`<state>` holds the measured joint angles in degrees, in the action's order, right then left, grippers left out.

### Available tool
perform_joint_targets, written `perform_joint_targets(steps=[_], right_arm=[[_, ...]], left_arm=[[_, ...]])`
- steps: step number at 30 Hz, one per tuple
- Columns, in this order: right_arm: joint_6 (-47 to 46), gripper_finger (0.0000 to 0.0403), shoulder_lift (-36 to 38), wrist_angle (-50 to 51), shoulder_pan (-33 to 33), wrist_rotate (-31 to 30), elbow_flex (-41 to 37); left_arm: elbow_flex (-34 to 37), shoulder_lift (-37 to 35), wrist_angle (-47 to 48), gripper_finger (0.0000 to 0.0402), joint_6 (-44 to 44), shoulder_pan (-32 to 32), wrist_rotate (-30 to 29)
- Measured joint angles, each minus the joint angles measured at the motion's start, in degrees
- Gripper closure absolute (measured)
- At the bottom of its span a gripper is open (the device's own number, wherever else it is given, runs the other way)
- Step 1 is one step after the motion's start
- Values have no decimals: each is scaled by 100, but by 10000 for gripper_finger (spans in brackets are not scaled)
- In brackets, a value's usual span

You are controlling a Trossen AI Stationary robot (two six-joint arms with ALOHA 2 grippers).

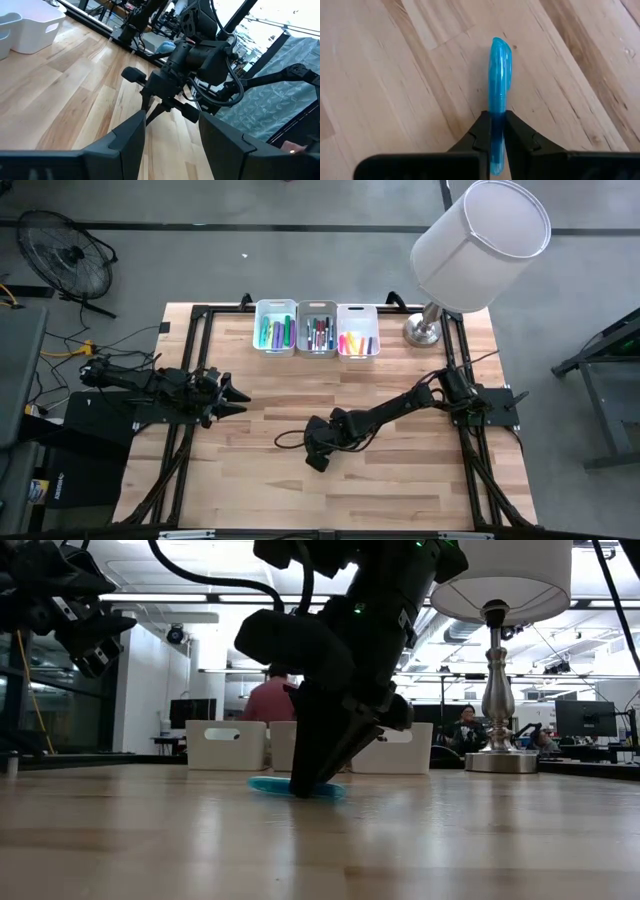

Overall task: Pick & Place Markers
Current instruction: Put the blue pen into the right white bin

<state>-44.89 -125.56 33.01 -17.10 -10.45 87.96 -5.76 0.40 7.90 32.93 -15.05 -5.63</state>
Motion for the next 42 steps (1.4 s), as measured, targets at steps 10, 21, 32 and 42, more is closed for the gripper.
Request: perform_joint_targets(steps=[10, 21, 32, 42], right_arm=[[-37, 382, 0, -137, 20, -54, -7], [-417, 382, 0, -181, 20, -54, 0], [-712, 383, -34, 1017, 137, 51, 526], [-1167, 383, 285, 2844, 585, -5, 1208]], left_arm=[[-2, -1, -2, 220, -2, 0, 2], [-2, 0, -2, 220, -2, 0, 4], [-2, 0, -2, 220, -4, 0, 6], [-11, 0, -1, 220, -4, 1, 8]])
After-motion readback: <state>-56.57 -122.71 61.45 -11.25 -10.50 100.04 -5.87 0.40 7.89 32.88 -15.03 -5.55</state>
